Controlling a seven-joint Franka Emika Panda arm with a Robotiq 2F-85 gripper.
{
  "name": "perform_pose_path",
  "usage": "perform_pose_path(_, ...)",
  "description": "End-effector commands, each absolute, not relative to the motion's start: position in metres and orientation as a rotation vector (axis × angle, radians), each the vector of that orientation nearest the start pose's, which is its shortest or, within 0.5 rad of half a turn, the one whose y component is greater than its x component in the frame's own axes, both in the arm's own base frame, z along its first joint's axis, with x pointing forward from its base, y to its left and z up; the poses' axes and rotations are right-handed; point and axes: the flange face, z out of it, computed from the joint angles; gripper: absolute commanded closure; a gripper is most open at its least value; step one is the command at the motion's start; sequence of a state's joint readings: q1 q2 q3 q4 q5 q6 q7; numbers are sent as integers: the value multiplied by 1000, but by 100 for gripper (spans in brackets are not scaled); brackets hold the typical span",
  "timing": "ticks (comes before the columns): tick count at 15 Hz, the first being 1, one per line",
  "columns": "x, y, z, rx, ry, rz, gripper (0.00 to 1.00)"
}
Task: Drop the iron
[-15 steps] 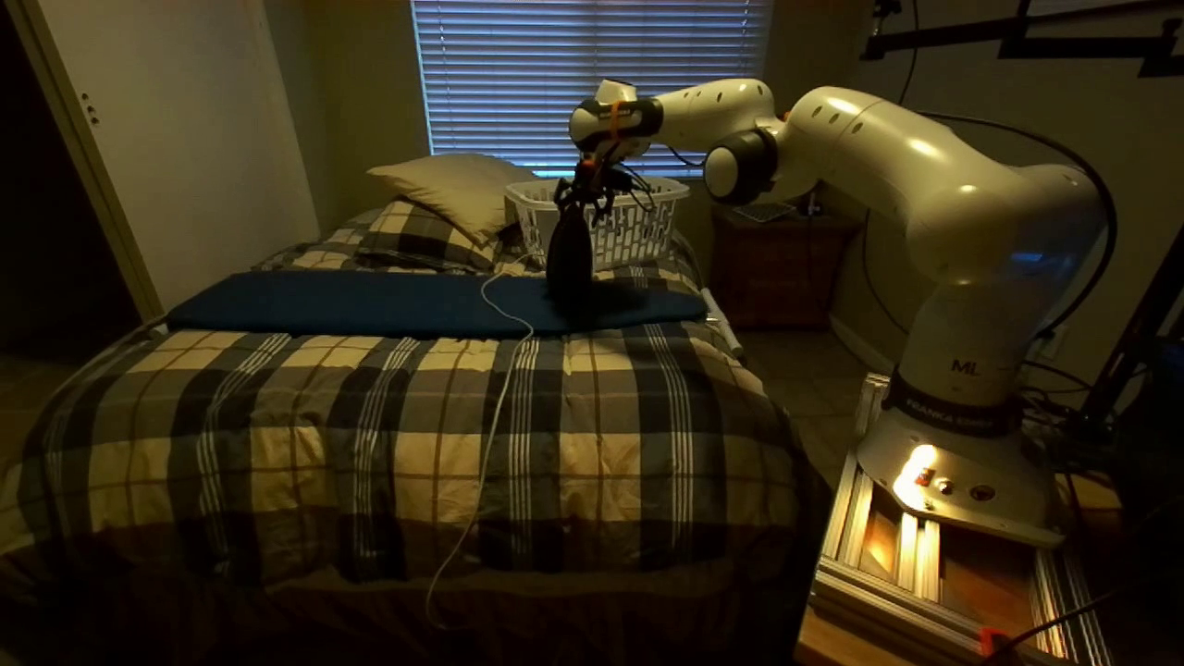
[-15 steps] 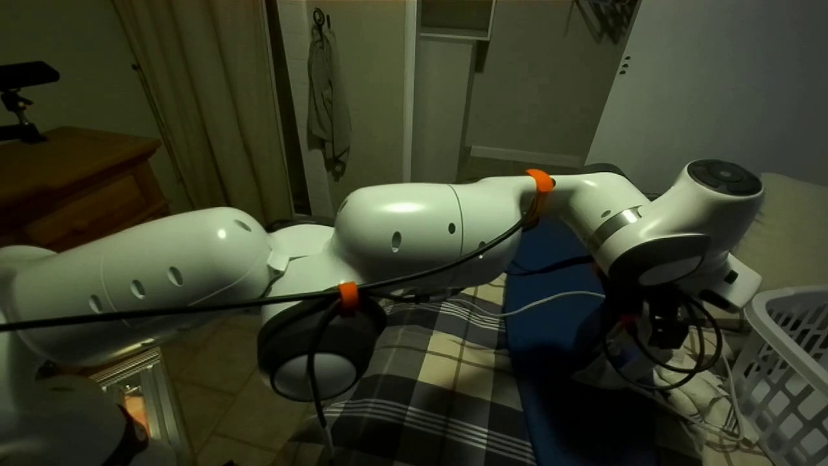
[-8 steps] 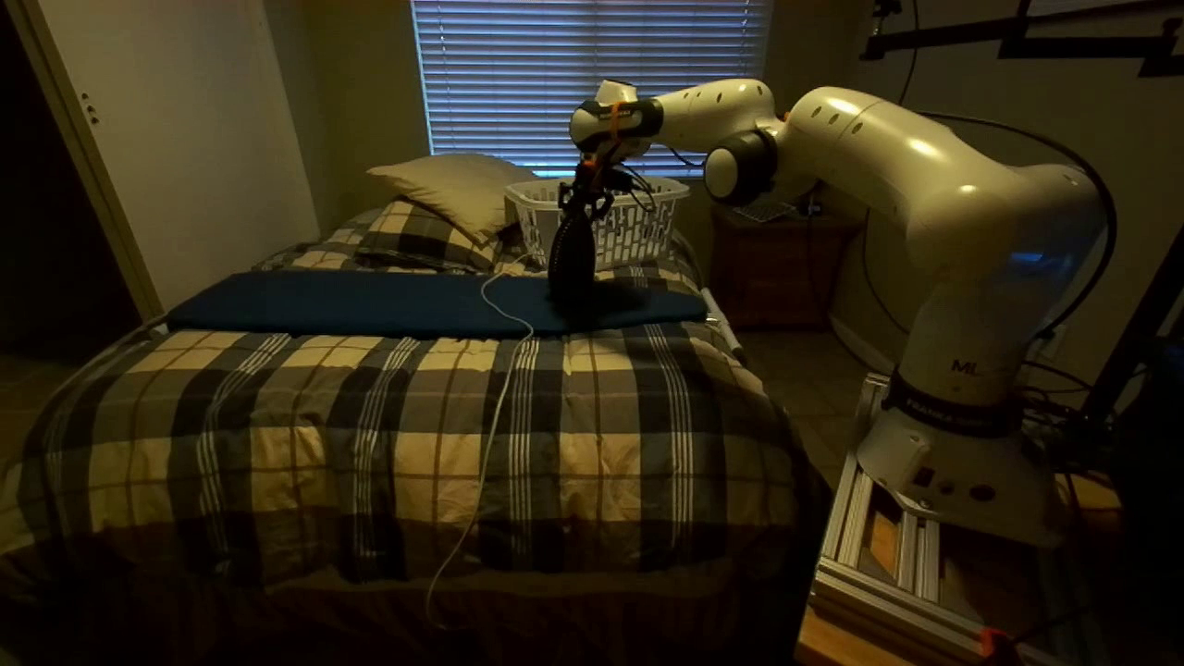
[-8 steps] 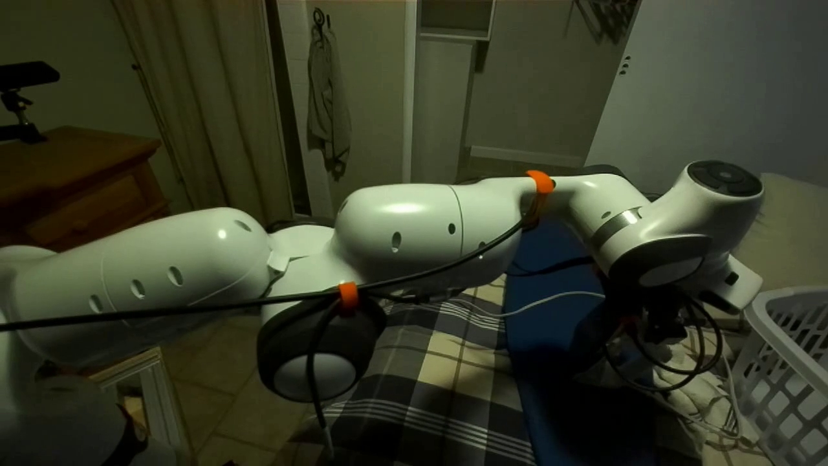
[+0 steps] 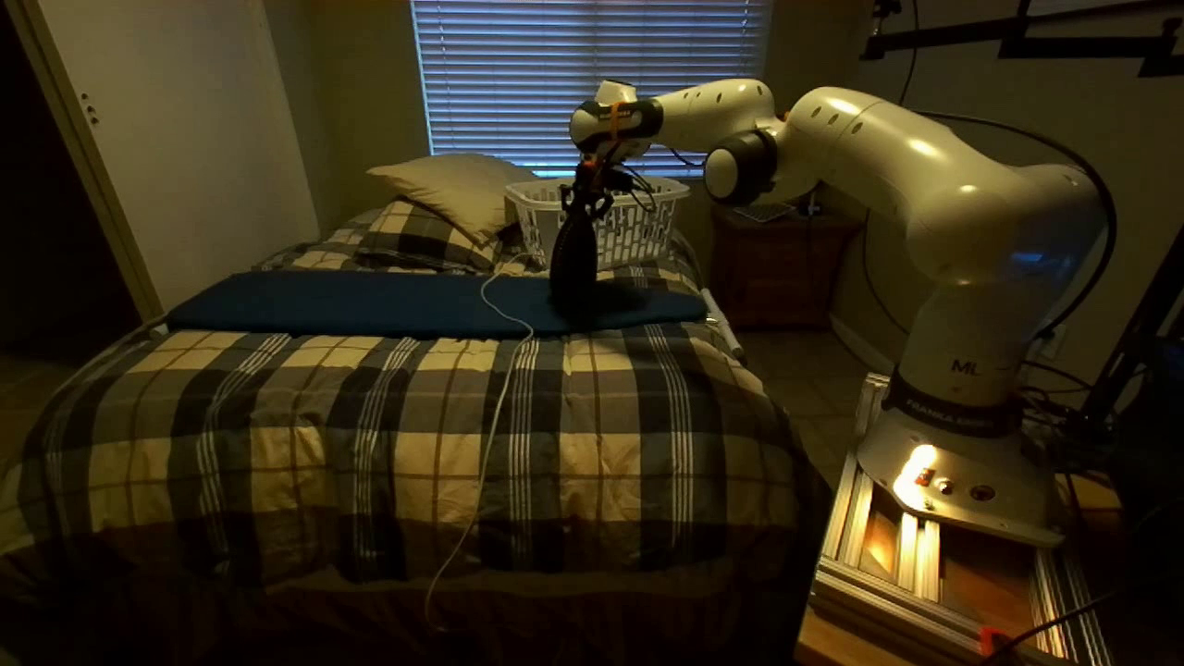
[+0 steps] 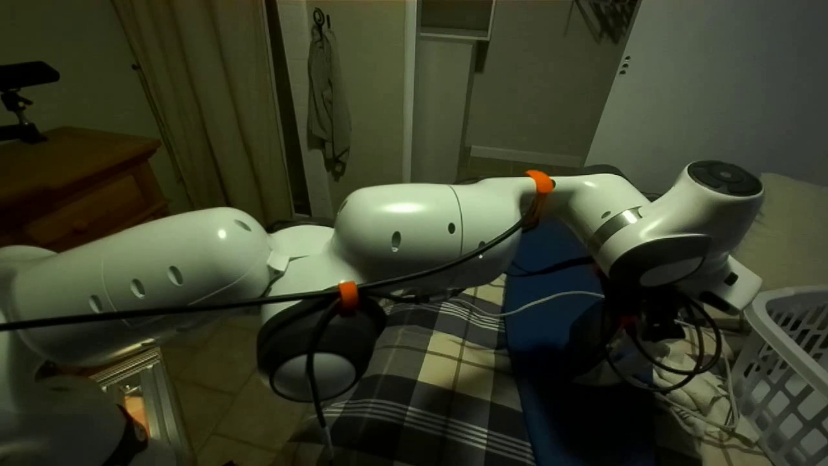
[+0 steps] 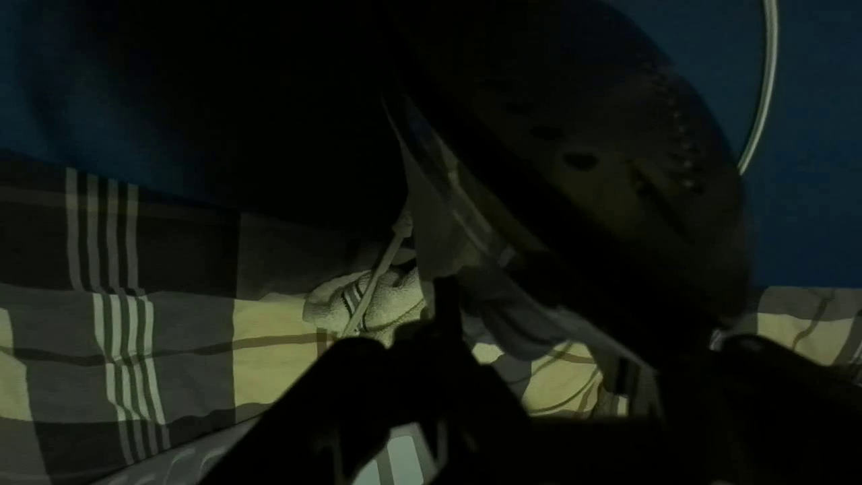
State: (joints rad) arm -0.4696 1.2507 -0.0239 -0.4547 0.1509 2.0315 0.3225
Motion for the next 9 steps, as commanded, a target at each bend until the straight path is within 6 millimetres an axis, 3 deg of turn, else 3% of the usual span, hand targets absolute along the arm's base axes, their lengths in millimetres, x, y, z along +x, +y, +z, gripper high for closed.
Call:
perform_pose_path(1,746,-371,303,-2769,1239,-452,77)
perform_pose_path(9,743,-354,302,-2793,1287,-284,77)
